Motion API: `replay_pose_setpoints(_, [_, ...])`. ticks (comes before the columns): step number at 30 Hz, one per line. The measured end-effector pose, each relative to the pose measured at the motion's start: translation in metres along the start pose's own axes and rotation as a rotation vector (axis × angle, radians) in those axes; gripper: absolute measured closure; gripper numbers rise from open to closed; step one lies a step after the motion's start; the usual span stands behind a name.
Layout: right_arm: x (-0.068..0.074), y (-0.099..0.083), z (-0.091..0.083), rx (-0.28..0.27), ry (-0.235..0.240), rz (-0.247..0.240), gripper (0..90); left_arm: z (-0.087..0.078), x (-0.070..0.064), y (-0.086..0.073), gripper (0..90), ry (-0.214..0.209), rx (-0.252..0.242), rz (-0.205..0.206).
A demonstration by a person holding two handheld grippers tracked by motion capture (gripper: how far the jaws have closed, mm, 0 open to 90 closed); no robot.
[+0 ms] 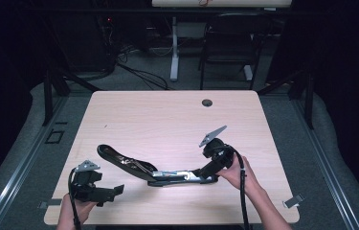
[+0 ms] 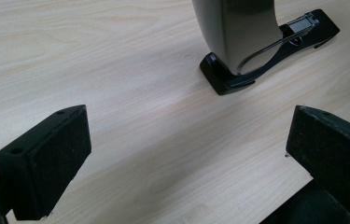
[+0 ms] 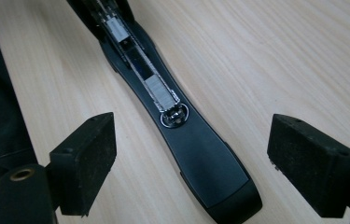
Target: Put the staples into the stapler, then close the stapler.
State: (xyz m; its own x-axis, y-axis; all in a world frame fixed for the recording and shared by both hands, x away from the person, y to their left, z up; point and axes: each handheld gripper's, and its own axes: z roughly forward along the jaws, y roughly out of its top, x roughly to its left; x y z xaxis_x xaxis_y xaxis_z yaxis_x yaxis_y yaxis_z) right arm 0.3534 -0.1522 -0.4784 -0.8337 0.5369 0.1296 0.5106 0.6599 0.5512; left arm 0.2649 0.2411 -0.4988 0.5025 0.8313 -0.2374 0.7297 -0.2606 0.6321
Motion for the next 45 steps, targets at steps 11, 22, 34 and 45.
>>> replay_pose_setpoints(11, [0.0, -0.006, -0.005, -0.018, -0.067, 0.038, 24.1, -0.005, 0.011, 0.005, 1.0, 0.003, -0.095, -0.098])
replay_pose_setpoints(22, [0.007, -0.008, -0.015, -0.076, -0.15, 0.029, 48.8, -0.012, 0.014, 0.012, 60.7, 0.08, -0.247, -0.125])
replay_pose_setpoints(34, [0.015, -0.001, -0.012, -0.075, -0.176, 0.003, 87.1, -0.008, 0.002, 0.027, 90.0, 0.088, -0.331, -0.048])
replay_pose_setpoints(45, [0.028, 0.008, -0.016, -0.163, -0.209, -0.049, 90.0, -0.008, -0.005, 0.033, 90.0, 0.076, -0.387, -0.018])
